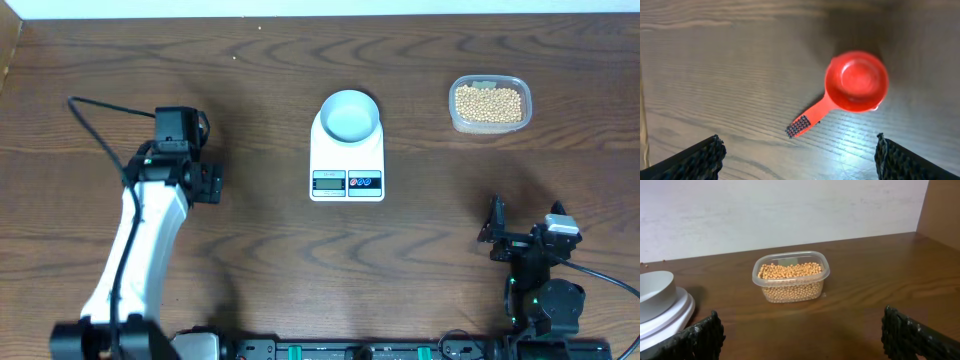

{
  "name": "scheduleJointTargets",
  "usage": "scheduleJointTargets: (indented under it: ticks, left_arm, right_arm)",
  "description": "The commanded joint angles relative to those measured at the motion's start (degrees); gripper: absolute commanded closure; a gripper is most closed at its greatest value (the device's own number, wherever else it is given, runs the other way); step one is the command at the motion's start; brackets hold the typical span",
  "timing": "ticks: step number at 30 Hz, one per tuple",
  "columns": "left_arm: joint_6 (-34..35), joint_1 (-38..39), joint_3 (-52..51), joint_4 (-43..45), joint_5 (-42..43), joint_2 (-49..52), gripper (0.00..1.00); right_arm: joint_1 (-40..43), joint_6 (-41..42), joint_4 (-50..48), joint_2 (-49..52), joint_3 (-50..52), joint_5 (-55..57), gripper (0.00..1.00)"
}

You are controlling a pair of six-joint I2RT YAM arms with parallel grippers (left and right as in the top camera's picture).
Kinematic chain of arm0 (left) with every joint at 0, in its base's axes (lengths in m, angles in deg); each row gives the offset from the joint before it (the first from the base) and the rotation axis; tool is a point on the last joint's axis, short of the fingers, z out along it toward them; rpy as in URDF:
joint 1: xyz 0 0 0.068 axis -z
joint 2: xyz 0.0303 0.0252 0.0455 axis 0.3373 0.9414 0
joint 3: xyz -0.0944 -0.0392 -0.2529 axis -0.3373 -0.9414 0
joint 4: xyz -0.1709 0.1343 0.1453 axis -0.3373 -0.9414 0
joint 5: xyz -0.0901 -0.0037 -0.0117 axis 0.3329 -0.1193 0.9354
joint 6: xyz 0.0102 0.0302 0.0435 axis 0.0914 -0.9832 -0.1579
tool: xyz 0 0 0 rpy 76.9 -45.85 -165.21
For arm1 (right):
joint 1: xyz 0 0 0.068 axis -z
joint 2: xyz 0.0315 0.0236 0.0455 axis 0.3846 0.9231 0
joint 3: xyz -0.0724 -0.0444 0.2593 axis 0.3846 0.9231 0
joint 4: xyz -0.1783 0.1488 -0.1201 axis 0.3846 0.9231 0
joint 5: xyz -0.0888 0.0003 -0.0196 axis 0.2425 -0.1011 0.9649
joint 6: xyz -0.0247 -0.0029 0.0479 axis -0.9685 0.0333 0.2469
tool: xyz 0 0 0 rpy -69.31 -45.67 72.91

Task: Scoop item into bowl and weigh 50g on scale
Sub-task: 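Move the left gripper over the red scoop handle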

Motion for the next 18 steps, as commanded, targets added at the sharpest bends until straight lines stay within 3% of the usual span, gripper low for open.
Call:
scheduleJointTargets:
  ticks: [1, 8, 18]
  left_arm:
    - [-4.9, -1.6, 1.3, 0.0, 1.8, 3.8, 0.02]
    - [-7.1, -5.4, 1.3, 0.3, 2.6, 10.9, 0.02]
    - [-9.2, -10.7, 1.3, 4.0, 15.5, 12.6, 0.02]
  right_arm:
    - [-0.5, 0.5, 0.2, -0.4, 0.1, 0.1, 0.01]
    - [-0.5, 0.5, 0.2, -0.4, 0.1, 0.1, 0.01]
    - [-0.5, 0.5, 0.2, -0.4, 0.1, 0.1, 0.01]
